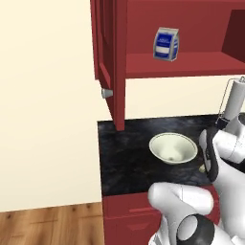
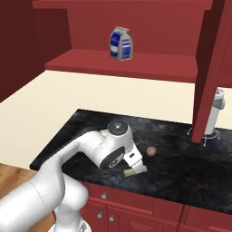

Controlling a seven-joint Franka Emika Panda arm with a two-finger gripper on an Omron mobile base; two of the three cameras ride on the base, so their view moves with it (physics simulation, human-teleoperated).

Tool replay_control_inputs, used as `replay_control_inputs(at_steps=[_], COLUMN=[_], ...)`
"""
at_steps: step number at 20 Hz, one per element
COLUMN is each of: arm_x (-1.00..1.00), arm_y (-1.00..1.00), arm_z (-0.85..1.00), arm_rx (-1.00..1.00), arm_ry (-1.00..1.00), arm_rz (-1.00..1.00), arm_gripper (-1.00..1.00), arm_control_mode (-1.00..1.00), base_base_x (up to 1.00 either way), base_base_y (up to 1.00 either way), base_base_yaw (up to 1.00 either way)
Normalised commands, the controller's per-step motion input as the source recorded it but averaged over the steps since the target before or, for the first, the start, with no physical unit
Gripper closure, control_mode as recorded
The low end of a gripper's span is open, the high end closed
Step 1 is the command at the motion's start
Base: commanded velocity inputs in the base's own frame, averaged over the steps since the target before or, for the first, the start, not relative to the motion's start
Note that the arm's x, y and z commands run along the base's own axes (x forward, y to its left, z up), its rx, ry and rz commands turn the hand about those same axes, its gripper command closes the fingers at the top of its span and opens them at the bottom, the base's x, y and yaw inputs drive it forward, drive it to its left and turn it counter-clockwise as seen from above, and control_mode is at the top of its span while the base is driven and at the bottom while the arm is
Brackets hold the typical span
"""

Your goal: Pick the egg and butter from the fridge and place them by the bowl for mixing.

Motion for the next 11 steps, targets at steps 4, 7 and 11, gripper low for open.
replay_control_inputs(at_steps=[4,7,11], arm_x=[-0.32,-0.29,-0.33], arm_y=[0.28,0.26,0.21], arm_z=[0.45,0.48,0.43], arm_rx=[-0.16,-0.17,-0.17], arm_ry=[0.0,0.0,0.0], arm_rz=[0.25,0.18,0.17], arm_gripper=[-1.0,-1.0,-1.0], arm_control_mode=[-1.0,-1.0,-1.0], base_base_x=[0.0,0.0,0.0], base_base_y=[0.0,0.0,0.0], base_base_yaw=[0.0,0.0,0.0])
